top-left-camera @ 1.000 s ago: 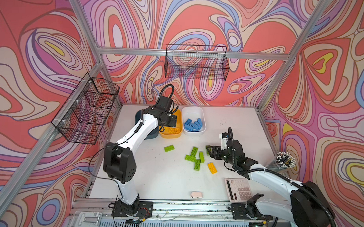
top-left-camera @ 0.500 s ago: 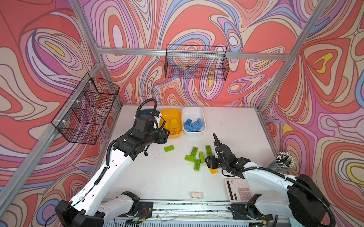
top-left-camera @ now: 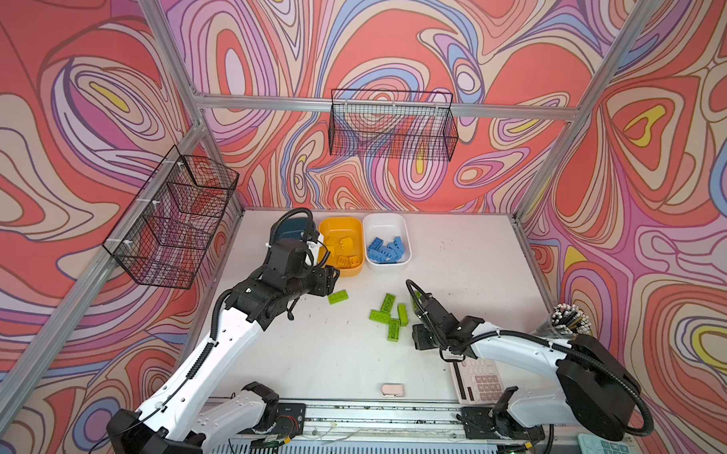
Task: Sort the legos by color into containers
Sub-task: 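Withdraw the left arm while the right gripper moves to a yellow brick, then lower the right gripper and grasp the yellow 2x2 brick near green bricks, then carry the yellow brick into the yellow tub and release it with the right gripper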
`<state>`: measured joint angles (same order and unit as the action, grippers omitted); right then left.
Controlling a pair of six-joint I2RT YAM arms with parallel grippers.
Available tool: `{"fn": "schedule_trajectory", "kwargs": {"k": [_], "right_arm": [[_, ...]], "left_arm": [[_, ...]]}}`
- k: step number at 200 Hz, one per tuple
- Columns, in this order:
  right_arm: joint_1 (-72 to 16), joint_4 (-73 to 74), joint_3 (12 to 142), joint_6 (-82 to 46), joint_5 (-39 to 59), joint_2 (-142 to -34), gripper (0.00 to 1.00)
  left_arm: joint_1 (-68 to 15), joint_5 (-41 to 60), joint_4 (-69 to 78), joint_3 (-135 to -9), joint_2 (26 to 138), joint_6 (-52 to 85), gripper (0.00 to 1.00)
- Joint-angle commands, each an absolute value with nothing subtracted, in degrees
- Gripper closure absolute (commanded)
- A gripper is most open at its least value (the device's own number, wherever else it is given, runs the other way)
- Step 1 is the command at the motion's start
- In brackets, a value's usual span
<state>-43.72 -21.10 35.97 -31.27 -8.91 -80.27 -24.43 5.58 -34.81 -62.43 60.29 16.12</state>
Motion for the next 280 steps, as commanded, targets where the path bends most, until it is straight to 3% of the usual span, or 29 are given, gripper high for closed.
{"fn": "schedule_trajectory", "kwargs": {"k": [1, 36, 54, 74, 116, 171, 239, 280], "right_arm": [[-44.3, -22.2, 37.2, -32.8, -10.5, -81.9, 0.41], [-44.9, -22.8, 38.2, -32.8, -10.7, -83.0, 0.59], [-45.7, -23.3, 38.8, -33.0, -11.4, -83.5, 0.61], [-46.6, -24.0, 39.6, -33.2, -12.4, -84.4, 0.75], [-47.3, -26.3, 42.4, -33.2, -13.1, -82.9, 0.76], [-47.3, -28.8, 55.3, -28.0, -11.9, -79.9, 0.76], [-47.1, -23.6, 80.3, -18.5, -11.8, -94.2, 0.77], [-45.1, -22.5, 98.2, -16.0, -6.5, -110.1, 0.78]], "left_arm": [[-24.4, 6.0, -33.8, -62.4, 58.7, 15.3, 0.35], [-24.5, 6.2, -33.9, -62.5, 58.5, 15.1, 0.35], [-24.4, 6.6, -34.0, -62.5, 58.4, 15.0, 0.35], [-24.4, 7.1, -34.2, -62.6, 58.4, 15.1, 0.35], [-24.6, 7.0, -34.0, -62.4, 57.6, 15.2, 0.35], [-24.7, 5.6, -32.7, -61.6, 54.2, 15.6, 0.35], [-25.2, 5.7, -23.7, -55.5, 41.9, 15.9, 0.33], [-25.2, 0.4, -24.6, -55.3, 41.4, 16.1, 0.31]]}}
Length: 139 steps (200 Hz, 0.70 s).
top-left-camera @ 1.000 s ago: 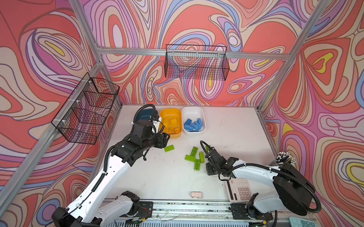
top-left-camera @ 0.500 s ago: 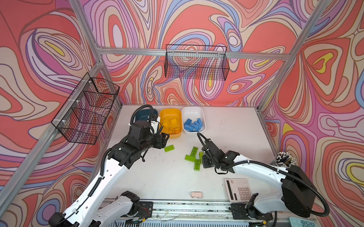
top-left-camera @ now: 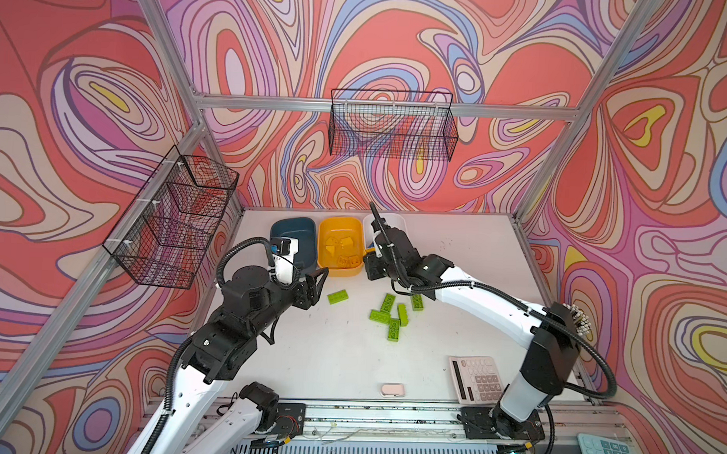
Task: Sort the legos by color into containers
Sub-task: 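Carry the yellow brick into the yellow tub and release it with the right gripper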
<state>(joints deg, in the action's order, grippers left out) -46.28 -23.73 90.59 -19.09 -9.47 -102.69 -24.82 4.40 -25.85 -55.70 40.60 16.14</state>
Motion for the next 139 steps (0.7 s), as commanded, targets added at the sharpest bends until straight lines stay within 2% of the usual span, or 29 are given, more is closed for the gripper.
{"fn": "schedule_trajectory", "kwargs": {"k": [1, 33, 69, 139], "right_arm": [[-45.0, -22.5, 98.6, -15.9, -6.4, -110.6, 0.78], [-44.2, -19.5, 108.1, -12.9, -2.5, -121.0, 0.74], [-42.8, -17.3, 114.9, -14.3, -0.1, -129.1, 0.73], [-40.1, -14.9, 117.5, -17.7, 3.8, -133.4, 0.70]], "left_arm": [[-25.2, 0.2, -24.7, -55.4, 41.4, 16.1, 0.30], [-25.1, -4.5, -28.1, -57.1, 44.3, 16.7, 0.29], [-25.1, -5.1, -28.6, -57.4, 45.2, 17.0, 0.29], [-25.1, -3.7, -29.1, -57.6, 46.3, 17.0, 0.26]]}}
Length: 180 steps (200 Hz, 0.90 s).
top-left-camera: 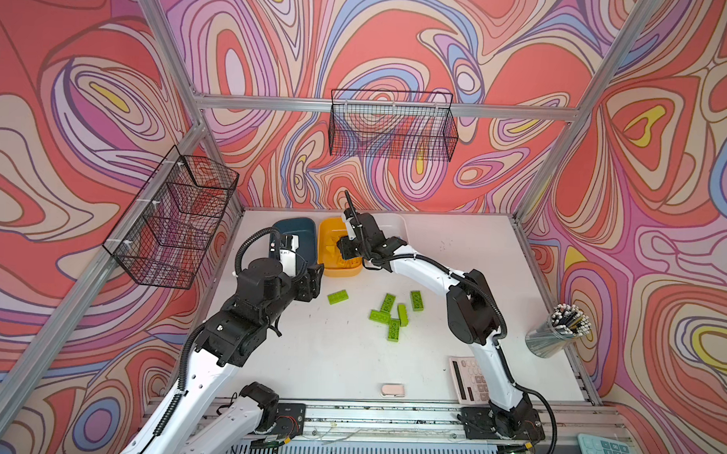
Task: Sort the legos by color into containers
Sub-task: 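Carry the yellow brick into the yellow tub and release it with the right gripper, then withdraw the right arm while the left gripper moves over a lime green 2x4 brick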
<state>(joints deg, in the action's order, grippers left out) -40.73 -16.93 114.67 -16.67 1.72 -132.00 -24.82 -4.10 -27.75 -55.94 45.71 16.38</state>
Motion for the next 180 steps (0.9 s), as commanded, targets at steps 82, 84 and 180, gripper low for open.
{"fn": "schedule_trajectory", "kwargs": {"k": [82, 84, 180], "right_arm": [[-38.2, -15.3, 120.5, -18.1, 6.8, -133.6, 0.28], [-38.0, -15.3, 120.3, -18.1, 6.9, -133.5, 0.28], [-34.6, -6.0, 89.3, -21.3, 5.9, -105.5, 0.26]], "left_arm": [[-25.1, -3.0, -29.9, -58.1, 50.7, 17.2, 0.26], [-25.2, -3.1, -29.9, -58.1, 50.8, 17.2, 0.26], [-25.1, -4.1, -36.3, -62.3, 65.9, 15.9, 0.24]]}}
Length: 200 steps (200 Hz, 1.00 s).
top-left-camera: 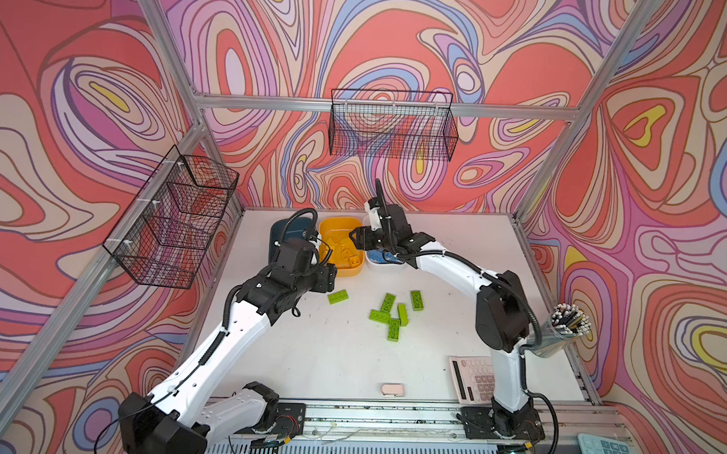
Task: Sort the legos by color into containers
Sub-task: 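Withdraw the right arm while the left gripper moves over a lime green 2x4 brick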
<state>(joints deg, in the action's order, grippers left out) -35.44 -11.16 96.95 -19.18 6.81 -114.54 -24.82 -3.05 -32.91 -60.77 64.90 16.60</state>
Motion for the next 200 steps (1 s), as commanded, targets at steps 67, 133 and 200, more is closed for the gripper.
{"fn": "schedule_trajectory", "kwargs": {"k": [67, 133, 200], "right_arm": [[-31.5, -1.2, 56.3, -23.7, -2.5, -79.5, 0.26], [-31.3, 3.9, 39.0, -25.3, -1.1, -63.5, 0.26], [-31.3, 8.6, 33.7, -26.6, 0.0, -61.0, 0.26]], "left_arm": [[-25.1, -5.2, -41.5, -64.5, 79.6, 11.9, 0.24], [-26.6, -6.6, -48.6, -70.9, 96.8, 8.9, 0.25], [-26.5, -7.3, -45.9, -73.8, 104.3, 5.5, 0.25]]}}
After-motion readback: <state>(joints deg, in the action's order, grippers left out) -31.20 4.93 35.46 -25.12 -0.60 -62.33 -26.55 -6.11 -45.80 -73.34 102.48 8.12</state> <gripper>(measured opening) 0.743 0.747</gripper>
